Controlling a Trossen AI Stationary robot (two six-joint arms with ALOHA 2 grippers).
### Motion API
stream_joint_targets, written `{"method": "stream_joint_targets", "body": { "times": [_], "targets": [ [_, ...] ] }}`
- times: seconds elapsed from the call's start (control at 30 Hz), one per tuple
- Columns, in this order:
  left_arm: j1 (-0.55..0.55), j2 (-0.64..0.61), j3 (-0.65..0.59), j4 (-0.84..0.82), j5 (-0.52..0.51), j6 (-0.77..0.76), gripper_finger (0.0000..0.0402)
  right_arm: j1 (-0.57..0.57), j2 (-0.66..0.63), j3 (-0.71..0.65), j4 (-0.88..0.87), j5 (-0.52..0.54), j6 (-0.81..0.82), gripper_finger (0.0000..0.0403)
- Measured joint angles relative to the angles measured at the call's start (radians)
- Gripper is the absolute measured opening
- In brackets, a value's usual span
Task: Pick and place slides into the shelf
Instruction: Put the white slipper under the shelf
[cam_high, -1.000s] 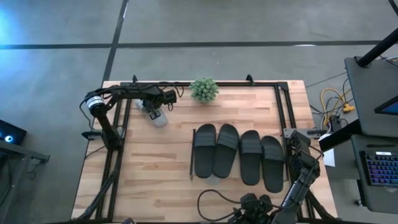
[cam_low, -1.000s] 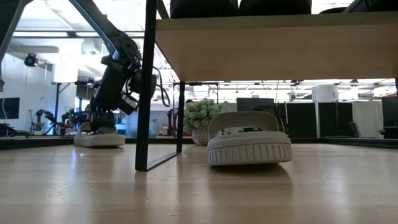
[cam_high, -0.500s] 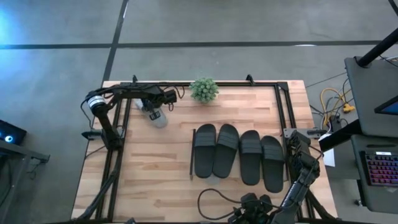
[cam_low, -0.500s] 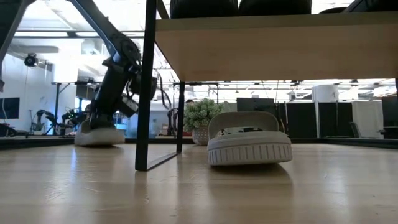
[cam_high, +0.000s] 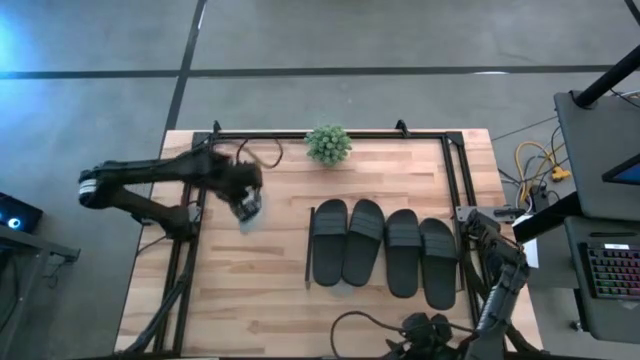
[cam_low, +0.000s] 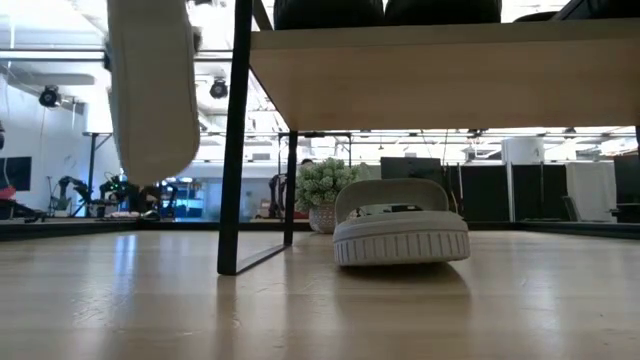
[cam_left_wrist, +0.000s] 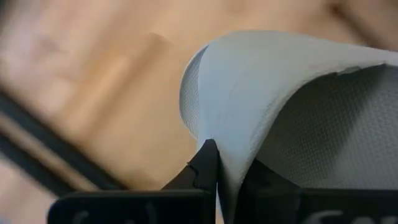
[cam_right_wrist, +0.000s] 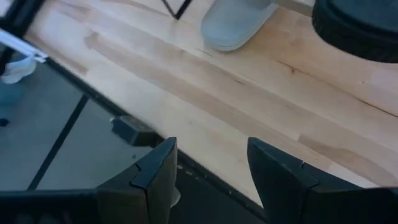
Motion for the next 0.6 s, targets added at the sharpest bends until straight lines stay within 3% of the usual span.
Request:
{"method": "stream_joint_targets", "body": {
  "times": [0.2, 0.4, 0.5, 0.6],
  "targets": [
    [-0.336, 0.019, 0.062, 0.041, 0.145, -0.321, 0.0000, 0.044, -0.058, -0.020, -0.001, -0.001, 0.000, 0.0187],
    [-0.643, 0.160, 0.102, 0.420, 0.283, -0.520, 0.0000, 0.095, -0.097, -0.023, 0.000, -0.023, 0.021, 0.0187],
    [-0.752, 0.276, 0.156, 0.543, 0.255, -0.606, 0.0000, 0.128, -0.099, -0.024, 0.000, -0.027, 0.064, 0.0187],
    [-0.815, 0.406, 0.262, 0.555, 0.202, -0.648, 0.0000, 0.167, -0.100, -0.024, 0.000, -0.027, 0.119, 0.0187]
  ]
}}
